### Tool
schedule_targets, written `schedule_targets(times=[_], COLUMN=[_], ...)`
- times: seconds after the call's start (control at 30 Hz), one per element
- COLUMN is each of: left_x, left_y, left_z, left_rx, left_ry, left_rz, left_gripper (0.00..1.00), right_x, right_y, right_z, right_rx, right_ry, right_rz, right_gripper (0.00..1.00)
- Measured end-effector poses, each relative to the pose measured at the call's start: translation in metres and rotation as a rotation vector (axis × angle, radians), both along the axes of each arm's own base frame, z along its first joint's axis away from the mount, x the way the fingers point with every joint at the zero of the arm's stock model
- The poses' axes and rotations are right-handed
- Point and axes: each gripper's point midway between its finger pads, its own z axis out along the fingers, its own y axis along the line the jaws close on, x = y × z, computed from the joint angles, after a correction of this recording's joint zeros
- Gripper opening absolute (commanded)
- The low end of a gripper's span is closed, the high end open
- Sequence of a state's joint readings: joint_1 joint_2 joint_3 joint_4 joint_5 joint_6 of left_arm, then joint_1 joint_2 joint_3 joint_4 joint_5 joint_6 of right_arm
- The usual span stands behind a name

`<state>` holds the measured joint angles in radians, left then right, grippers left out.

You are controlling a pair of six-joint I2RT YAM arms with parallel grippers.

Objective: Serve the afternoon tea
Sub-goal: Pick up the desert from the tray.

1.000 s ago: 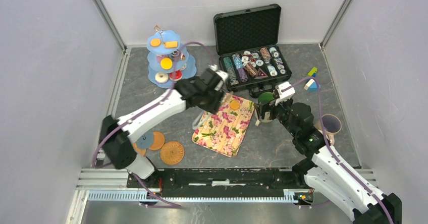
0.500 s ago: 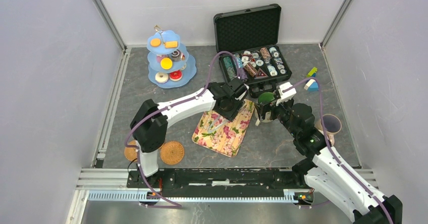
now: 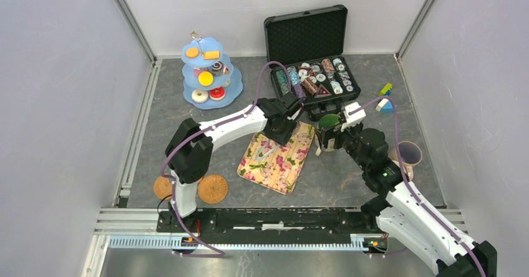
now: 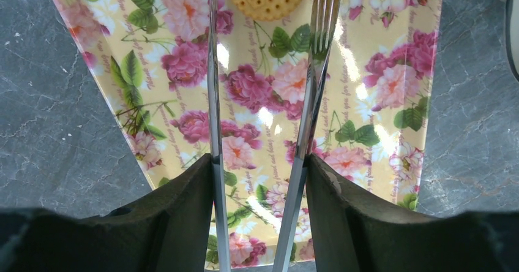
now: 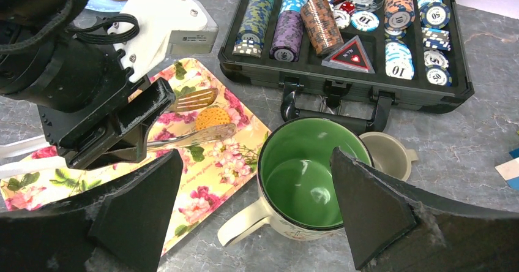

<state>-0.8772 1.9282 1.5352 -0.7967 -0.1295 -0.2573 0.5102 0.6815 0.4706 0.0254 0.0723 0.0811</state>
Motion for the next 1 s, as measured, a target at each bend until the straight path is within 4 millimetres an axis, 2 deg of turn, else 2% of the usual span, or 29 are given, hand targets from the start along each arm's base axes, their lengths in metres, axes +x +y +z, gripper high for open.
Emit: schedule_targets(times=[0.27,0.47,0.77,1.0], left_x=[0.001,0.000,0.000,0.000], left_y=[0.000,0.000,0.000,0.001], left_z=[-0.012,-0.013,-0.013,-0.012], left_rx=[0.015,0.015,0.017,0.017], left_ry=[0.024,0.029,0.029,0.026], left_rz=[0.002,0.001,0.001,0.002], left_gripper=[0.55,0.35,0.15,0.07], right_x=[0.000,0.000,0.000,0.000], right_y=[0.000,0.000,0.000,0.000], right_z=[-0.001,-0.001,-0.002,-0.002], right_rx=[-0.001,-0.001,-0.001,-0.002], right_ry=[0.001,0.002,0.002,0.004], right_rz=[0.000,0.000,0.000,0.000], right_gripper=[0.98,0.98,0.98,0.98])
